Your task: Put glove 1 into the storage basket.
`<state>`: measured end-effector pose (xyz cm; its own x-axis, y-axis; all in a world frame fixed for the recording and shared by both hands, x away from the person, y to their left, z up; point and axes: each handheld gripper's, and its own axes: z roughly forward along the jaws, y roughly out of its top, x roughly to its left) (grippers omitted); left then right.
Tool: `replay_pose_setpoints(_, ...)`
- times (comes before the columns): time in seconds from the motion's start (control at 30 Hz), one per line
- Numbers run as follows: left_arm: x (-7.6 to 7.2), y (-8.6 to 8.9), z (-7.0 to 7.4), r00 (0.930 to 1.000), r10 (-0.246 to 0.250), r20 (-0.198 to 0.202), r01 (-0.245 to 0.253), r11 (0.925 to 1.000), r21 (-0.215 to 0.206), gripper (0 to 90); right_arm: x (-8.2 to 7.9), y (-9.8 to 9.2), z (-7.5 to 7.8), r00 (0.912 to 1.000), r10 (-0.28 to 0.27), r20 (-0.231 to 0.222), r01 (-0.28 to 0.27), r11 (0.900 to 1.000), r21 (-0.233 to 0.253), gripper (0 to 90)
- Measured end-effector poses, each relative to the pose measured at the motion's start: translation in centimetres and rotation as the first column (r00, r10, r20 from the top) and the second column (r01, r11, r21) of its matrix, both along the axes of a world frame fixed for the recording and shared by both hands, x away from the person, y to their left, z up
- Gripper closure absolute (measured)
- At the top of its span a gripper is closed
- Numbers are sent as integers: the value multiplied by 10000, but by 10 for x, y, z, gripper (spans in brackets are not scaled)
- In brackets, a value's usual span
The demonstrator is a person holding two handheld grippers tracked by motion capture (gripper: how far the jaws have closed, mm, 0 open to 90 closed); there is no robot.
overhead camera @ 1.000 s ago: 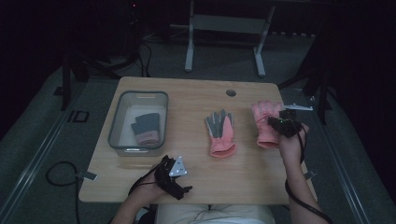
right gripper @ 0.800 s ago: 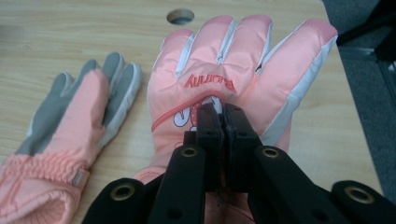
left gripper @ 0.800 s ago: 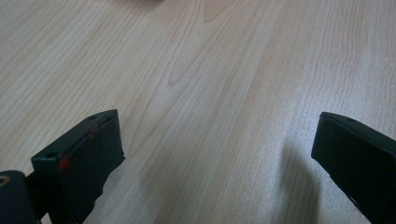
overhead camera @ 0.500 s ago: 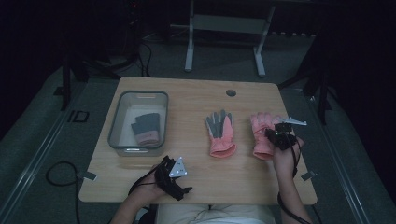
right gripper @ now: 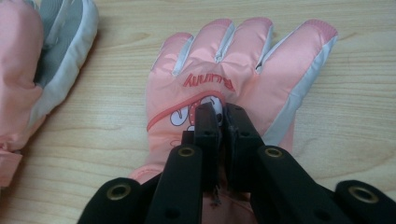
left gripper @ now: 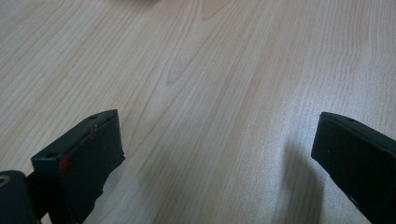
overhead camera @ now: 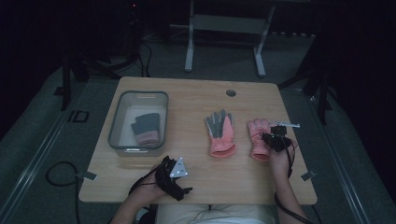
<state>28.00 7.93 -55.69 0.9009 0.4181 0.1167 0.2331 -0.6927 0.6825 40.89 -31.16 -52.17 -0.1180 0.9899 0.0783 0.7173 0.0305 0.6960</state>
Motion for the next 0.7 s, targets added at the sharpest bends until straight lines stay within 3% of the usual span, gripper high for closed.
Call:
replay_pose_setpoints(0.17,0,0,0,10000,6,-5,-6,10000,-7,17,0,-2,0,9997,244,16,-244,9997,-40,796)
replay_pose_setpoints(0.4,0,0,0,10000,-13,-32,12,10000,-31,17,-4,-11,20,9949,954,332,-959,9953,127,686)
replay_pose_setpoints(0.5,0,0,1,10000,-25,-33,25,10000,-35,17,-3,-10,30,9752,2145,537,-2125,9763,-405,637)
replay_pose_setpoints(0.53,0,0,1,10000,-23,-32,23,10000,-41,17,-2,-8,32,9645,2605,432,-2552,9616,-1008,629)
replay_pose_setpoints(0.6,-1,0,1,10000,-18,-31,18,10000,-25,17,0,-7,32,9511,3076,266,-3010,9430,-1421,609)
replay_pose_setpoints(0.7,-1,0,1,10000,5,-22,-5,10000,-61,17,3,-8,28,9462,3232,135,-3161,9327,-1735,591)
